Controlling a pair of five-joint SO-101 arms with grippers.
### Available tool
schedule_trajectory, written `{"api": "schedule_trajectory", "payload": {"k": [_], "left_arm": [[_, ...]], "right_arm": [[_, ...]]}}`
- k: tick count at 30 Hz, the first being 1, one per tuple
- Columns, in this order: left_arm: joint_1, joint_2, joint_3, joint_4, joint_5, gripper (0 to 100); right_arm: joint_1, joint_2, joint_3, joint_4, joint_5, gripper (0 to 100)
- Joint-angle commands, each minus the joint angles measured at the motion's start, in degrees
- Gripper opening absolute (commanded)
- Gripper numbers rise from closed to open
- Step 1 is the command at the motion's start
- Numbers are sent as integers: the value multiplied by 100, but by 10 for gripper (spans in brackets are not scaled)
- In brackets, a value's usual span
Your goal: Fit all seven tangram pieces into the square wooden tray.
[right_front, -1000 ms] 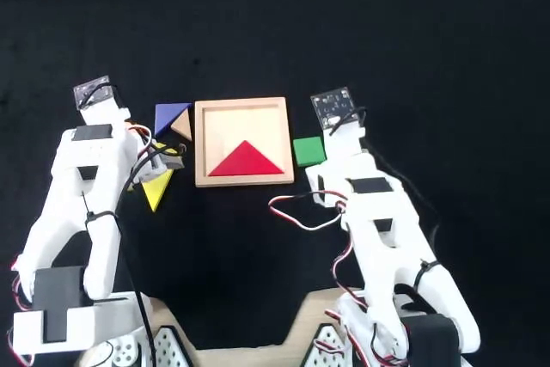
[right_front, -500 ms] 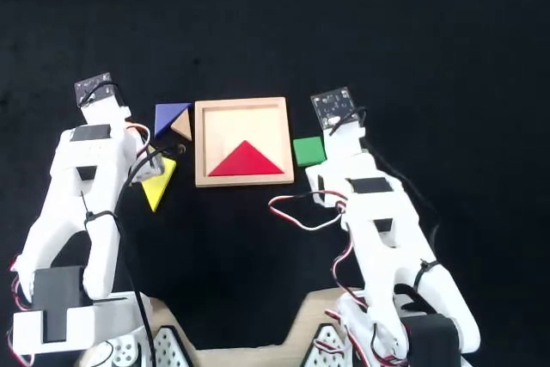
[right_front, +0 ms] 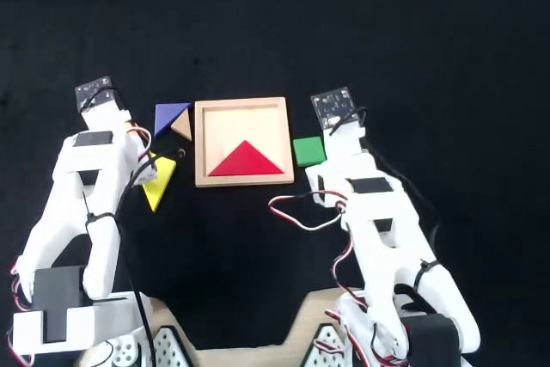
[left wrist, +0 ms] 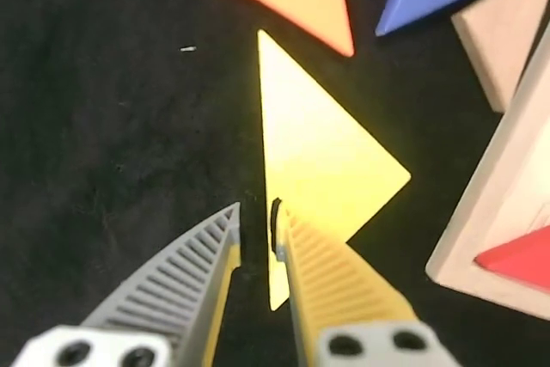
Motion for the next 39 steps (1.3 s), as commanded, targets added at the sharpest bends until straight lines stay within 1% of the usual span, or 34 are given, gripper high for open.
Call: {"api": "schedule_trajectory", "payload": {"k": [1,4,9,10,12,14,18,20,24,29,32,36,39], "left_arm": [[268,-185,-259,-70,290,82],[462,-185,-259,-105,308,82],[488,-185,-4,-589,554,88],[470,-185,4,-598,554,98],[444,-193,31,-580,677,152],[453,-193,-13,-299,949,187],[444,-193,-295,123,993,192],[444,-193,-338,167,993,195],[426,-193,-330,176,958,244],[4,-132,-488,123,554,272],[-48,193,-699,167,510,281],[-127,967,-1174,193,510,297],[-127,1442,-1727,695,501,300]], "right_arm": [[-114,-180,-48,-123,9,15],[-114,-180,-48,-123,185,15],[-114,-180,-48,-123,316,14],[-123,-180,-48,-123,316,14],[-123,-180,-40,-123,325,14],[-141,-180,-40,-123,325,14],[-316,-180,-22,-123,325,14],[-325,-180,-22,-123,325,14],[-325,-180,-13,-123,325,14],[-325,-180,-13,-123,325,14],[-325,-180,-13,-123,325,14],[-325,-180,-13,-123,325,14],[-325,-180,-13,-123,325,14]]}}
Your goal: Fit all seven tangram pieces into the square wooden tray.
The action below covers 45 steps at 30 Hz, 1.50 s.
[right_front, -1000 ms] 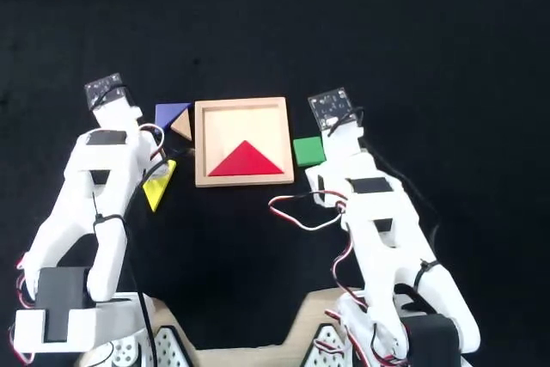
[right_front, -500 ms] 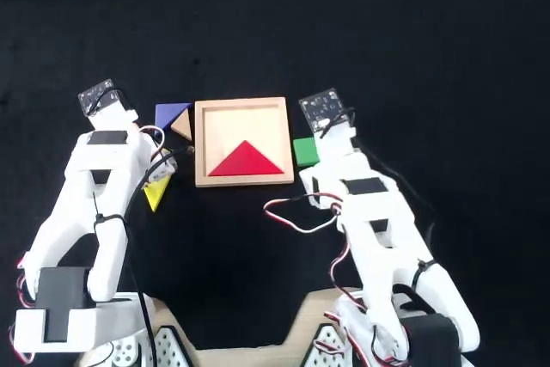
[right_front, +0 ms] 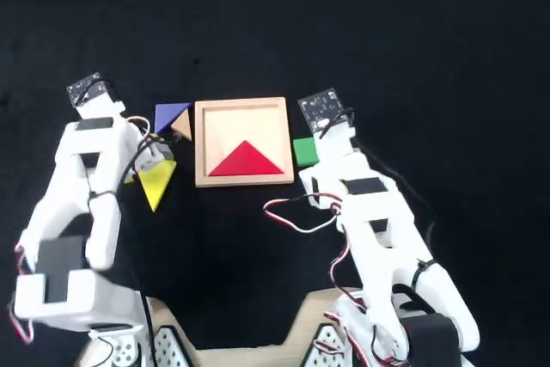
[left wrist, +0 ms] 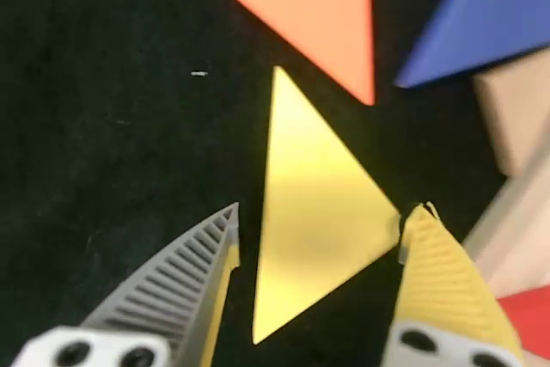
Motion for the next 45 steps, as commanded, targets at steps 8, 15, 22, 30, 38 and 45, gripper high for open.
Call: {"api": "schedule_trajectory", "payload": {"k": [8,15,22,30,38,45], "left_arm": [[4,870,-1385,1011,-246,301],[101,510,-1262,1020,-343,301],[391,396,-963,1002,-765,301],[268,440,-822,580,-738,298],[251,448,-857,431,-229,299],[330,448,-848,413,193,300]], "right_arm": [[-97,-180,-13,-123,79,14],[-97,-180,-22,-123,79,14],[-97,-180,-22,-123,79,14],[-97,-180,-22,-123,79,14],[-97,-180,-22,-114,79,14],[-97,-180,-22,-97,79,14]]}}
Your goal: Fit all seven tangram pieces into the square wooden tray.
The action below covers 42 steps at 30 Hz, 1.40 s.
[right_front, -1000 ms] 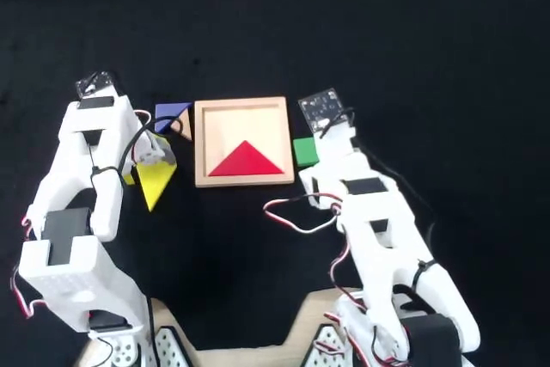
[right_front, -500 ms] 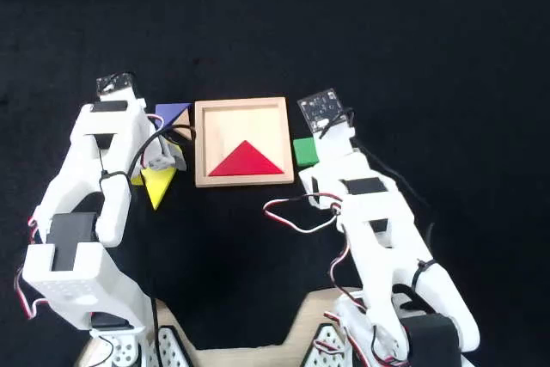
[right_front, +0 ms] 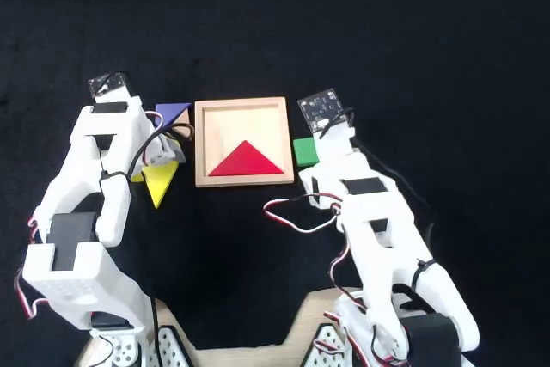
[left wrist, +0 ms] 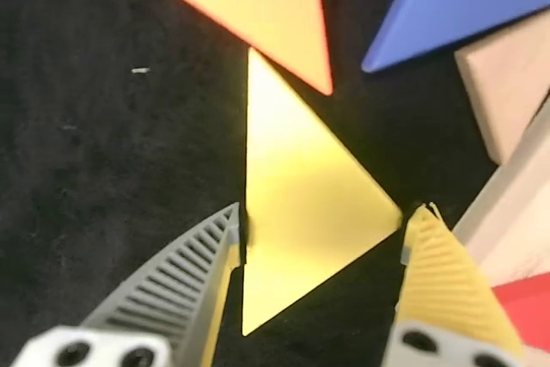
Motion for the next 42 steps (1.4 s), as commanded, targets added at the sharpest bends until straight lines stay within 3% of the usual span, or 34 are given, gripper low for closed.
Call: {"api": "schedule_trajectory", "payload": {"k": [1,12,18,23,40,42], "left_arm": [[48,-237,-75,-53,193,300],[119,70,-198,-26,176,295],[-4,571,-778,501,211,291],[-13,800,-1033,527,167,216],[40,791,-1130,545,-114,205],[40,791,-1209,642,-114,160]], "right_arm": [[-97,-180,-22,-97,44,14],[-105,-180,-13,-88,44,14],[-105,-180,-13,-88,44,14],[-105,-180,-13,-88,44,14],[-105,-180,-13,-97,44,15],[-105,-180,-13,-97,44,15]]}}
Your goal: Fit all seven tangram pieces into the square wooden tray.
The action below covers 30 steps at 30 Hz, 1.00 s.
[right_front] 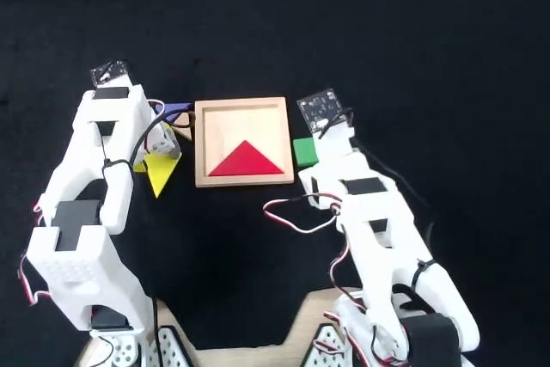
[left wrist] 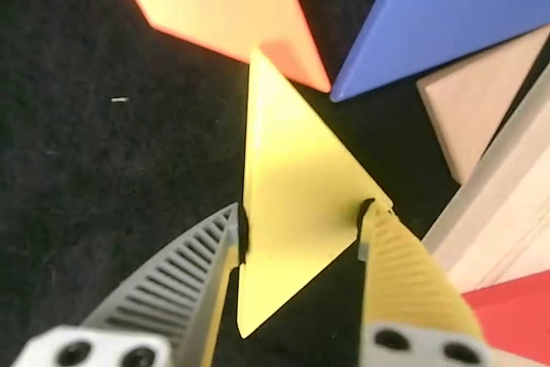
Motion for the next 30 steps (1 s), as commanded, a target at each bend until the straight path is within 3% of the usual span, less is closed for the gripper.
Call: {"api": "schedule_trajectory", "payload": {"k": [1,4,11,15,21,24,30], "left_arm": [[-13,53,-286,237,-35,123],[75,53,-760,659,-290,41],[585,105,-1270,976,-325,36],[409,53,-1270,1064,-316,38],[-57,-123,-1763,2382,-325,230],[-286,-202,-1982,2664,-264,238],[-295,-149,-1789,2611,607,238]], "right_arm": [[-88,-180,-13,-97,44,15],[-88,-180,-13,-97,44,15],[-79,-180,-13,-105,44,15],[-70,-180,-13,-105,44,15],[-79,-180,-13,-114,176,15],[-88,-180,-13,-123,290,13],[-88,-180,-13,-97,308,12]]}}
